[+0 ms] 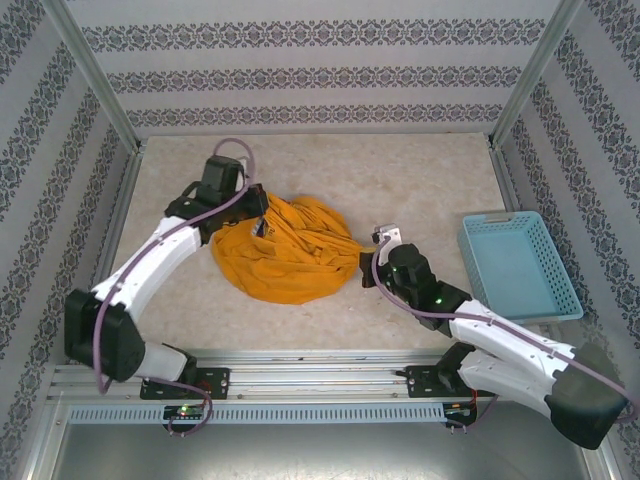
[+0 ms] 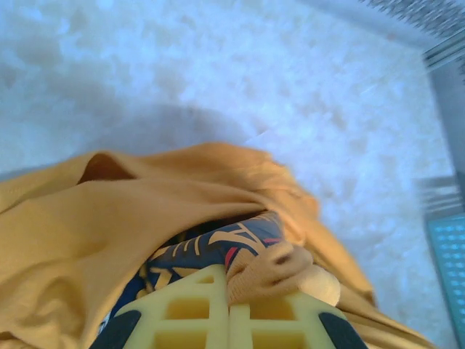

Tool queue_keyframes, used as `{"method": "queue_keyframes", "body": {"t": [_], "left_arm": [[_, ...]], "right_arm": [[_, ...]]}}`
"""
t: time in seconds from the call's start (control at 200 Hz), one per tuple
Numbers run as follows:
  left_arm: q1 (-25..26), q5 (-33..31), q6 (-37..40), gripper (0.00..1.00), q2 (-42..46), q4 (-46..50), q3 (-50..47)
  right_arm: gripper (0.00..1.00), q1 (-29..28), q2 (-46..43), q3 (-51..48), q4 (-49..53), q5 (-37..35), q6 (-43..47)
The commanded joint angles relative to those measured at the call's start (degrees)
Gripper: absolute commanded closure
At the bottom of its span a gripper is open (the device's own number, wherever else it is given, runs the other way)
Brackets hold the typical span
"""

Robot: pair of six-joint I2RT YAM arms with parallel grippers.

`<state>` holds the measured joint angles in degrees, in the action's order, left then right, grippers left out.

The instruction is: Fold the inside-out t-shirt

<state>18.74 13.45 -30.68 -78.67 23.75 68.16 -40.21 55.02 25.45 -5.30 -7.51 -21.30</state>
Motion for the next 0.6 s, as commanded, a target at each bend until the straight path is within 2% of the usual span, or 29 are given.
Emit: {"method": "queue_keyframes", "body": {"t": [0.0, 0.07, 0.115, 0.205, 0.305, 0.455, 0.595], "left_arm": [[0.00, 2.63, -0.26, 1.00, -1.73, -0.99, -1.87], [0.03, 4.77, -0.89, 1.00, -2.96, -1.88, -3.71], [0.05, 6.75, -1.46, 1.00, -3.51, -3.13, -5.06], [0.06, 9.24, -1.83, 1.00, -3.77, -4.42, -6.80], [0.07, 10.68, -1.99, 1.00, -2.66, -6.08, -8.56], [0.10, 11.33, -2.63, 1.00, -1.47, -7.38, -10.28], [0.12, 11.30, -3.16, 1.00, -0.79, -7.82, -11.27]], "right_arm": [[1.00, 0.91, 2.27, -1.47, 0.50, 0.31, -1.39], [0.99, 1.27, 3.35, -0.13, 1.43, 1.47, -1.15], [0.83, 1.70, 3.98, 1.77, 2.72, 2.81, -0.82], [0.58, 1.94, 5.19, 6.87, 6.06, 5.42, 1.46], [0.41, 2.26, 8.68, 13.36, 8.80, 9.01, 3.12], [0.33, 2.00, 18.99, 22.00, 9.16, 16.96, 4.63], [0.30, 0.32, 28.17, 28.32, 10.02, 17.91, 6.35]]}}
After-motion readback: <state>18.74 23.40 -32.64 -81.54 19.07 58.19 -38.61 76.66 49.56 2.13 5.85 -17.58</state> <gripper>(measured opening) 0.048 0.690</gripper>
